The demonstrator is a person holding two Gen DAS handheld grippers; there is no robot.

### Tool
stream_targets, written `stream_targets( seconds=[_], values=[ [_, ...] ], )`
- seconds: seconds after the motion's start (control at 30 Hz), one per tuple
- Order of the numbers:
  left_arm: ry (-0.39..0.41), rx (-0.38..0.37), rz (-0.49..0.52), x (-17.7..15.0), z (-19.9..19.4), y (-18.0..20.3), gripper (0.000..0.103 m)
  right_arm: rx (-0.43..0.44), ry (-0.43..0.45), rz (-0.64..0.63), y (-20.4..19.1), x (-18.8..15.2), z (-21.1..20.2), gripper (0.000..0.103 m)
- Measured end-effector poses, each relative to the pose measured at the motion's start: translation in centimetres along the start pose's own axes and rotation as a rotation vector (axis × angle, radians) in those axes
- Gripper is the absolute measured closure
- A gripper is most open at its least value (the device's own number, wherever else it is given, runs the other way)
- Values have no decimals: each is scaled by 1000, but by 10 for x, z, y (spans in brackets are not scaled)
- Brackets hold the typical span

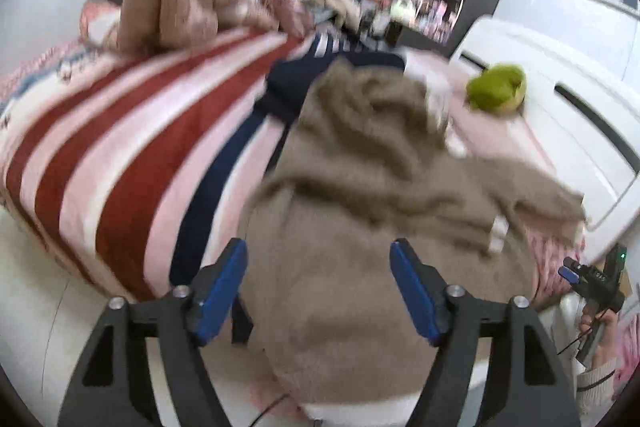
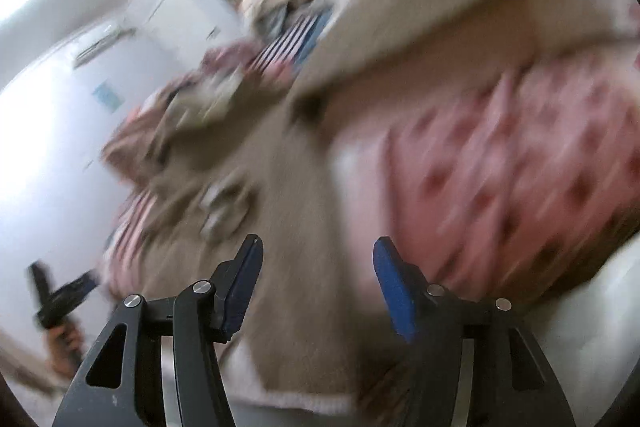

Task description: Fold small clothes

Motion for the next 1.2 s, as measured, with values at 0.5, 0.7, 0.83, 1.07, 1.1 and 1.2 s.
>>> stream_targets(
  seconds=[0.5, 0.7, 0.83, 1.07, 1.1, 1.2],
  values=[
    [86, -106, 28, 45, 44, 71, 17, -240, 466, 39, 99, 152, 34, 37],
    [74, -92, 13, 39, 49, 70, 17, -260, 475, -38, 90, 159, 38, 96],
    [84, -96, 6, 40, 50, 69, 17, -222, 510, -140, 55, 170, 23, 96],
    [95, -99, 10, 35, 46, 61, 17, -56, 553, -344, -54, 178, 0, 97],
    [97, -104, 7, 34, 44, 58, 17, -25, 551, -379, -74, 177, -1, 97],
    [99, -120, -8, 32, 40, 49, 17, 85, 510, -485, -137, 160, 7, 97]
  ],
)
Point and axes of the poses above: each gripper's, at about its wrist camera, not at the fingertips, and z roughly the way its jaws point, y to its right, x to its top, the point moved 6 cm from there along z, roughly the way its jaws point, and after that the axes turned 13 degrees about y, right-handed, at the moved point
